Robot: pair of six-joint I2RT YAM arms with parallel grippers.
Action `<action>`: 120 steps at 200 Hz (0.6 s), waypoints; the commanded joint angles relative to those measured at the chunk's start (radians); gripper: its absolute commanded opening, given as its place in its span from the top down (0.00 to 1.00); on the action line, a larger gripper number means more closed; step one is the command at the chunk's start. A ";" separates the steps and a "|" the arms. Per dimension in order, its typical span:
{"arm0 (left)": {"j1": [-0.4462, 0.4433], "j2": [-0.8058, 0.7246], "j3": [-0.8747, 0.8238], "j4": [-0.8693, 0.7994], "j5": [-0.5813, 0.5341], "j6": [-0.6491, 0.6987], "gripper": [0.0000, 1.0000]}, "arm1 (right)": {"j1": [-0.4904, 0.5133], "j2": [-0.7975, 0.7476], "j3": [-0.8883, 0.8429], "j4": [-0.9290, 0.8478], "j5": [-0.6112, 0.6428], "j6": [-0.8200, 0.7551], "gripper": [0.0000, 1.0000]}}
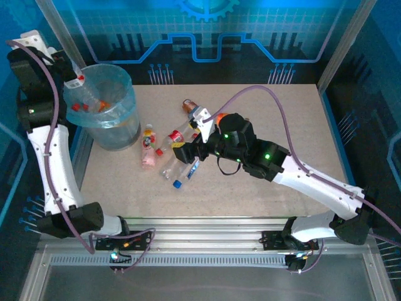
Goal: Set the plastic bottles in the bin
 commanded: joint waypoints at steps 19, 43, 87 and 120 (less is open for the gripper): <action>0.053 0.056 -0.063 0.154 -0.012 0.010 1.00 | 0.015 0.014 -0.008 0.008 -0.024 -0.007 0.11; 0.054 0.088 -0.092 0.158 -0.012 0.071 1.00 | 0.016 0.031 0.000 0.001 -0.036 -0.007 0.11; 0.052 0.120 -0.131 0.139 0.029 0.147 1.00 | 0.017 0.073 0.028 -0.005 -0.069 -0.001 0.11; 0.051 0.128 -0.167 0.138 0.077 0.206 0.93 | 0.016 0.095 0.050 -0.017 -0.088 0.004 0.11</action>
